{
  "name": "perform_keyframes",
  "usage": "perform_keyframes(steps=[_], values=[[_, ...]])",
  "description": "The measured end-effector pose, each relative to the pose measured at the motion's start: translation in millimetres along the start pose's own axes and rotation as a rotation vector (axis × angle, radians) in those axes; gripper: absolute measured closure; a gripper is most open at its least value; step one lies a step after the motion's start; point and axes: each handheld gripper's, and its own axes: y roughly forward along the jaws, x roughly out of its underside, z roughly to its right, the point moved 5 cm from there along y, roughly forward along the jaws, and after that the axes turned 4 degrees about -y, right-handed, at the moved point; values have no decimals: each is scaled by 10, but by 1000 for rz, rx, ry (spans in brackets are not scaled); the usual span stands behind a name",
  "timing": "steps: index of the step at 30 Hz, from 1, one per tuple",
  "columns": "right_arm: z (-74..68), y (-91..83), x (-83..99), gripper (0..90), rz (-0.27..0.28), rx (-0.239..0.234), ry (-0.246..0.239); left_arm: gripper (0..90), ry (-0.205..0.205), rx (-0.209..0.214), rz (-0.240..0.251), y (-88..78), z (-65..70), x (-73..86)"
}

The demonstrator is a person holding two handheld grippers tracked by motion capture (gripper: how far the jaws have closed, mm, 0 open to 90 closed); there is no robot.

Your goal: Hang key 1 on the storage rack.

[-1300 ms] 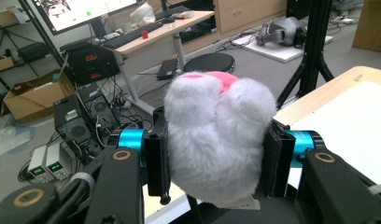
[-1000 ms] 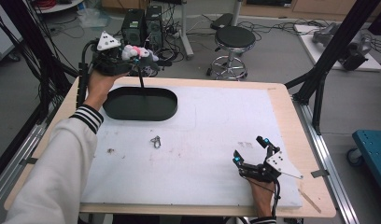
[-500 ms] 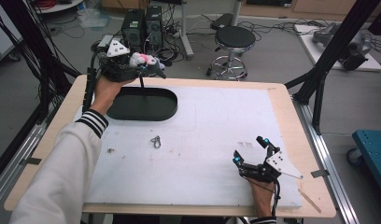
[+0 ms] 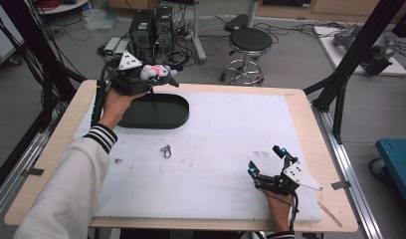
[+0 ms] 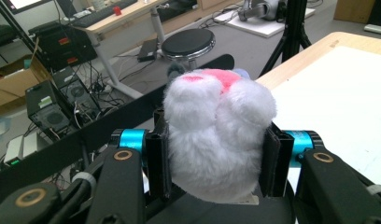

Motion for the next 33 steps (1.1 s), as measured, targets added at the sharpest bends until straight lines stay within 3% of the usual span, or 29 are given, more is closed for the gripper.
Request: perform_keyframes(steps=[12, 26, 33], values=[[2, -2, 2, 6, -2, 2, -2, 560, 16, 0, -33, 53, 60, 172], [4, 1, 7, 7, -5, 4, -1, 528, -19, 11, -36, 36, 33, 232], [5, 2, 9, 7, -6, 5, -1, 438, -46, 47, -68, 39, 33, 305]])
